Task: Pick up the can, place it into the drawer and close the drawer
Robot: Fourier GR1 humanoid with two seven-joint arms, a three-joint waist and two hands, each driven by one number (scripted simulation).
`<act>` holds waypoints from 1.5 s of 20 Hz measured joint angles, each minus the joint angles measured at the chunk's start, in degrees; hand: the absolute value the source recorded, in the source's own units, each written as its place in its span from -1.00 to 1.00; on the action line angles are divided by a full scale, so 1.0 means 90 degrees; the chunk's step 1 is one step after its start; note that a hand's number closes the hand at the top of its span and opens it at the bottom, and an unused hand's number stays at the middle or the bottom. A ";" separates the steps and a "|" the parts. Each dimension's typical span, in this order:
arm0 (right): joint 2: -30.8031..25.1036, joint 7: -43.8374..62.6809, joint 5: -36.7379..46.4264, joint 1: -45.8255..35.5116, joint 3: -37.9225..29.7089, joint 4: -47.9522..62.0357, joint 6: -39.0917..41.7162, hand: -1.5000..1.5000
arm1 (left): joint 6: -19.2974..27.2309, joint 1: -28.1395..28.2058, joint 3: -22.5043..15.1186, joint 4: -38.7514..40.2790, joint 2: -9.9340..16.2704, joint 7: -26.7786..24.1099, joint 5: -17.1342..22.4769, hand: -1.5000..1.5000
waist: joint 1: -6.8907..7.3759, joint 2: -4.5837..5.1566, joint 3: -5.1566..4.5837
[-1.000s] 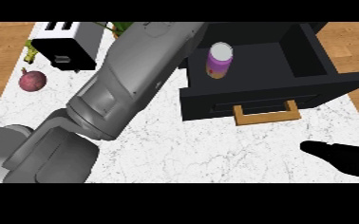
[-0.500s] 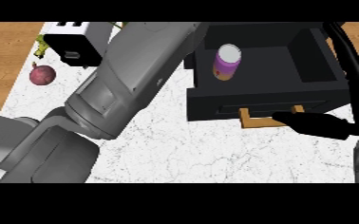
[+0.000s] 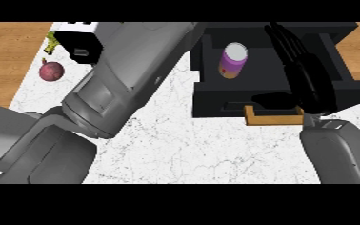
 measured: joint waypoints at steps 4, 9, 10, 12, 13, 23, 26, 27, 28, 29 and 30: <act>0.0225 -0.0290 0.0520 -0.0451 0.0144 0.1135 -0.0563 -1.00 | -0.0173 0.0112 0.0113 -0.0089 0.0164 0.0016 0.0007 -1.00 | 0.0105 -0.0022 -0.0003; 0.0486 -0.0548 0.0930 -0.1079 0.0062 0.2542 -0.1243 -1.00 | -0.0071 0.0198 0.0136 -0.0262 0.0259 0.0156 -0.0107 -1.00 | 0.0176 -0.0052 -0.0003; 0.0526 -0.0625 0.1002 -0.1159 0.0025 0.2813 -0.1443 -1.00 | -0.0122 0.0296 0.0130 -0.0304 0.0325 0.0144 -0.0133 -1.00 | 0.0198 -0.0054 -0.0004; 0.0650 -0.0637 0.1170 -0.1485 -0.0044 0.3383 -0.1761 -1.00 | -0.0165 0.0354 0.0121 -0.0386 0.0439 0.0221 -0.0181 -1.00 | 0.0242 -0.0055 -0.0004; 0.0668 -0.0633 0.1250 -0.1645 -0.0122 0.3680 -0.1954 -1.00 | -0.0231 0.0382 0.0112 -0.0451 0.0502 0.0273 -0.0192 -1.00 | 0.0297 -0.0053 -0.0004; 0.0820 -0.0706 0.1674 -0.3170 -0.0702 0.5946 -0.3395 -1.00 | -0.0458 0.1005 0.0029 -0.1195 0.1019 0.0660 -0.0356 -1.00 | 0.0477 -0.0059 -0.0005; 0.0734 -0.0773 0.1715 -0.3581 -0.0854 0.6498 -0.3608 -1.00 | -0.0512 0.1164 -0.0019 -0.1478 0.1175 0.0851 -0.0399 -1.00 | 0.0555 -0.0047 -0.0003; 0.0723 -0.0760 0.1737 -0.3712 -0.0890 0.6658 -0.3656 -1.00 | -0.0493 0.1258 -0.0051 -0.1592 0.1161 0.0883 -0.0415 -1.00 | 0.0591 -0.0045 -0.0002; 0.0753 -0.0715 0.1773 -0.3847 -0.0910 0.6805 -0.3711 -1.00 | -0.0526 0.1318 -0.0053 -0.1691 0.1208 0.0915 -0.0413 -1.00 | 0.0627 -0.0041 -0.0004; 0.0738 -0.0717 0.1783 -0.3974 -0.0942 0.6952 -0.3717 -1.00 | -0.0559 0.1402 -0.0058 -0.1775 0.1276 0.0941 -0.0421 -1.00 | 0.0646 -0.0025 0.0001; 0.0728 -0.0692 0.1820 -0.4093 -0.0957 0.7103 -0.3729 -1.00 | -0.0543 0.1401 -0.0077 -0.1859 0.1275 0.0997 -0.0435 -1.00 | 0.0670 -0.0016 0.0000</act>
